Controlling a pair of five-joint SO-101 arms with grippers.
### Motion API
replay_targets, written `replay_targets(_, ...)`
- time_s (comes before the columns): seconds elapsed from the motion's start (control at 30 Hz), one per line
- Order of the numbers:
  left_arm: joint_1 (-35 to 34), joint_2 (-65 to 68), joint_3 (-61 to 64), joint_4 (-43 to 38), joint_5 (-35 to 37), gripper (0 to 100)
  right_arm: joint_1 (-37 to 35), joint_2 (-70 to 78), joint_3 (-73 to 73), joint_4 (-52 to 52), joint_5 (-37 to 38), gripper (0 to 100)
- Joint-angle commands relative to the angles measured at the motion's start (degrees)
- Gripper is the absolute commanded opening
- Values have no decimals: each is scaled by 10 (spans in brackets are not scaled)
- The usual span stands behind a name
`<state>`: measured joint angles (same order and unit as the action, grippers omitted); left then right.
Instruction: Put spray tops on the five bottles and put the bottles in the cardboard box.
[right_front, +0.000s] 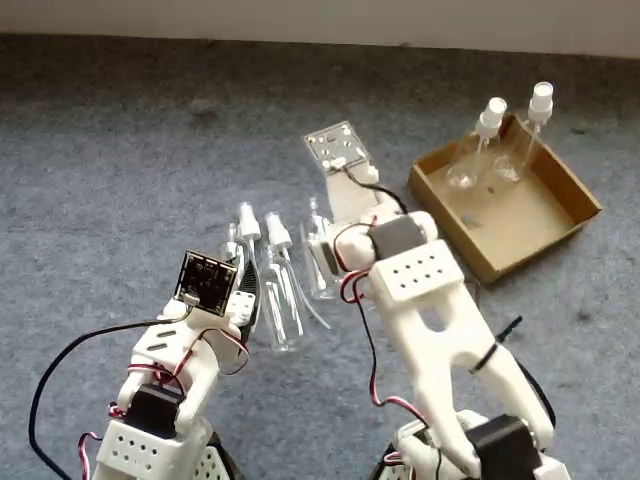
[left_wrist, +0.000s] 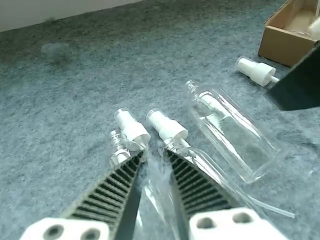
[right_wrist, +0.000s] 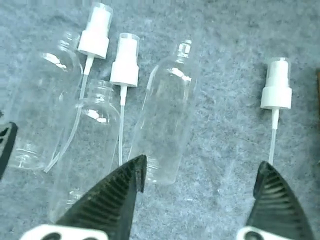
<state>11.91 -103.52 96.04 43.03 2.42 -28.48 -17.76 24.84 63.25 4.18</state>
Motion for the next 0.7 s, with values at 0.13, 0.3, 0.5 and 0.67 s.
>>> replay_targets(0.13, 9, -1, 11, 3, -4, 8, -12, 171, -224, 109, 3, 300)
replay_targets(0.3, 9, -1, 11, 3, -4, 8, -12, 294, -382, 165, 3, 300)
replay_targets(0.5, 9, -1, 11, 3, -4, 8, -18, 426, -524, 212, 2, 300)
replay_targets(0.67, 9, -1, 11, 3, -4, 8, -25, 518, -594, 218, 2, 300)
